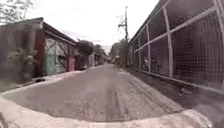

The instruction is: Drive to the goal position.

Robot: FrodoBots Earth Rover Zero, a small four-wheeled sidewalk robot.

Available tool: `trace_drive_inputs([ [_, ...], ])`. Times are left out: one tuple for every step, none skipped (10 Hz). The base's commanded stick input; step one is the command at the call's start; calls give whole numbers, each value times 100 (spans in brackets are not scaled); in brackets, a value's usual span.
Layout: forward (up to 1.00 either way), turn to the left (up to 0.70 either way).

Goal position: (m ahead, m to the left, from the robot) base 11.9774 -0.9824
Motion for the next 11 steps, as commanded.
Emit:
trace_drive_inputs([
  [70,1],
  [70,1],
  [70,1],
  [70,1],
  [70,1],
  [70,1],
  [70,1],
  [70,1],
  [70,1],
  [70,1],
  [70,1],
])
